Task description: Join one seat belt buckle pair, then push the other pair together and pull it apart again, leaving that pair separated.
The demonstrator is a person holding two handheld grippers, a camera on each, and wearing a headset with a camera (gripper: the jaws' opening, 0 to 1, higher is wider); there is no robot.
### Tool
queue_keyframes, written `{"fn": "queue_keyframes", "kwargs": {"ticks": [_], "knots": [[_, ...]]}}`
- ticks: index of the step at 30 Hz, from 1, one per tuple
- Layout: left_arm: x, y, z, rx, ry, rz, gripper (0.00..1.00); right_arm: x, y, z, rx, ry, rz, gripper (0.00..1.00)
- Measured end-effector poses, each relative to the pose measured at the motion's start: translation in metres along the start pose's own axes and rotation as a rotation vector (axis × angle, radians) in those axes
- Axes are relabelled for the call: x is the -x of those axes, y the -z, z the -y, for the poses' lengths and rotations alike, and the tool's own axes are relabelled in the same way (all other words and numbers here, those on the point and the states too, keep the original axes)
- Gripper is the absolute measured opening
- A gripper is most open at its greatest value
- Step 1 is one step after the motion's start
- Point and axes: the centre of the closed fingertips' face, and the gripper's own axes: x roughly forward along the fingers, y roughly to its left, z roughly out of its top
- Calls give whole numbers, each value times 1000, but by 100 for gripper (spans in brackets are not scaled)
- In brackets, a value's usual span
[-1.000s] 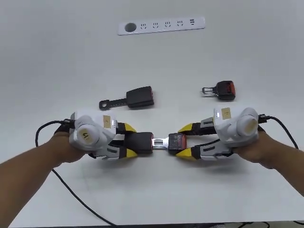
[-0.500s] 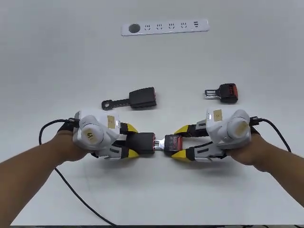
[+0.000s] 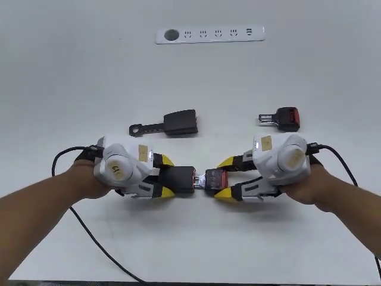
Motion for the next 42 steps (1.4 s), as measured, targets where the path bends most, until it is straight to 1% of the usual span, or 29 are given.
{"fn": "queue_keyframes", "kwargs": {"ticks": [2,4,9,12,13,14,16,18,21,23,28,31,34,35,42], "knots": [[0,1,0,6,-1,4,33,-2,-1,0,2,-1,-8,32],[0,2,0,4,-1,7,33,-1,-2,0,-4,-3,-4,32],[0,2,0,0,0,4,33,-9,-8,-1,3,-4,-15,32],[0,1,0,1,-1,5,33,-9,-8,-1,-2,-4,-14,32],[0,1,1,9,1,8,33,-9,-4,-4,-16,-15,-35,32],[0,1,0,6,-2,10,33,-11,-6,-3,-5,-10,-25,32],[0,2,1,6,0,5,33,-11,-6,-3,0,-10,-31,32],[0,2,1,11,0,9,33,-11,-5,-2,-5,-8,-32,32],[0,2,2,13,0,11,33,-11,-4,-2,3,-5,-47,32],[0,2,2,-3,12,6,33,-11,-3,-2,3,-3,-45,32],[0,2,2,-20,20,17,33,-10,-3,-1,16,-2,-40,32],[0,2,2,-38,33,19,33,-9,-3,0,19,-4,-24,32],[0,3,2,-39,35,29,33,-8,-4,-1,29,-2,-23,32],[0,3,2,-34,34,39,33,-8,-4,-1,29,0,-18,32],[1,2,1,-34,37,63,33,-7,-5,0,34,13,7,32]]}}
